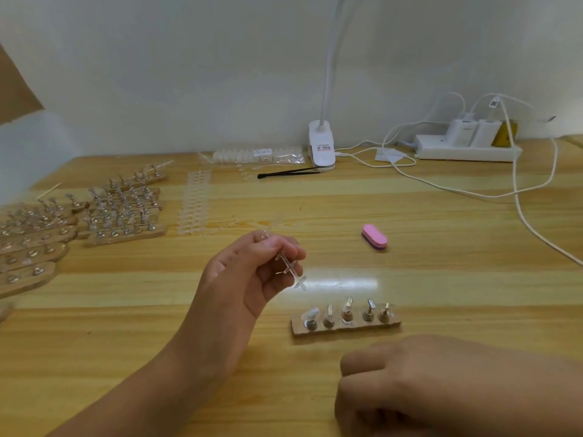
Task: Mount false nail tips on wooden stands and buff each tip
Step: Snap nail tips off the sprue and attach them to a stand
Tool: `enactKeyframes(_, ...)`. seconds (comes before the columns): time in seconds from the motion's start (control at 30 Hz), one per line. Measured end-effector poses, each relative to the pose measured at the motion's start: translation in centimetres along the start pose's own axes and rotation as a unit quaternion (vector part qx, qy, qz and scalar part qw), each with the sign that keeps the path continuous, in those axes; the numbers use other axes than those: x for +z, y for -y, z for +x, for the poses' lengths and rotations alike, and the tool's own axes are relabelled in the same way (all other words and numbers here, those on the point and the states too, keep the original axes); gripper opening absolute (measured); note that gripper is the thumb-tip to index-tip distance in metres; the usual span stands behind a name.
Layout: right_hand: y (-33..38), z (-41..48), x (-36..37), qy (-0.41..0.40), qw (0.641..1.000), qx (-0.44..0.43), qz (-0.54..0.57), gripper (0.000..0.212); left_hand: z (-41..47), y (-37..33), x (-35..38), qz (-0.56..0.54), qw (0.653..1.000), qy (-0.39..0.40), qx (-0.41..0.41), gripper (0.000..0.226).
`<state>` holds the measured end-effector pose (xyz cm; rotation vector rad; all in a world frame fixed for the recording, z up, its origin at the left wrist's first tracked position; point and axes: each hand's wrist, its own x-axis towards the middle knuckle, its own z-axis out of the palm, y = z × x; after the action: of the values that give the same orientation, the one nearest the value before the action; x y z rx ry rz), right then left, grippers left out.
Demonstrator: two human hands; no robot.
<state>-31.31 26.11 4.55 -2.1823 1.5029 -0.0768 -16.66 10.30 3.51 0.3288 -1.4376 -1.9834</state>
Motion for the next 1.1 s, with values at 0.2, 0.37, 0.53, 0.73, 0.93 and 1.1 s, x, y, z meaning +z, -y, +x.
enactKeyframes(0.2, 0.1, 0.4, 0.3, -0.015, 1.000, 0.020, 0.002, 0.009, -0.2, -0.1, 0.1, 0.007, 1.000, 0.011, -0.004, 0.016)
enactKeyframes(0.37, 0.2, 0.1, 0.1, -0.038, 0.996, 0.076, -0.005, 0.015, -0.3, -0.2, 0.3, 0.004, 1.000, 0.011, -0.010, 0.016)
enactKeyframes(0.53, 0.2, -0.2, -0.1, -0.053, 0.994, 0.093, -0.028, 0.016, -0.3, -0.3, 0.3, 0.006, 1.000, 0.011, -0.013, 0.016)
enactKeyframes(0.73, -0.4, -0.3, -0.2, -0.102, 0.991, 0.090, -0.003, 0.008, -0.4, -0.3, 0.4, 0.003, 1.000, 0.020, -0.014, 0.016)
enactKeyframes(0.93, -1.6, -1.0, -2.0, -0.273, 0.933, 0.080, 0.222, 0.014, -0.4, -0.4, 0.5, 0.030, 0.998, 0.062, -0.012, 0.018)
enactKeyframes(1.1, -2.1, -1.3, -2.8, -0.373, 0.855, 0.053, 0.358, 0.020, -1.0, -0.4, 0.9, 0.133, 0.977, 0.167, -0.021, 0.020)
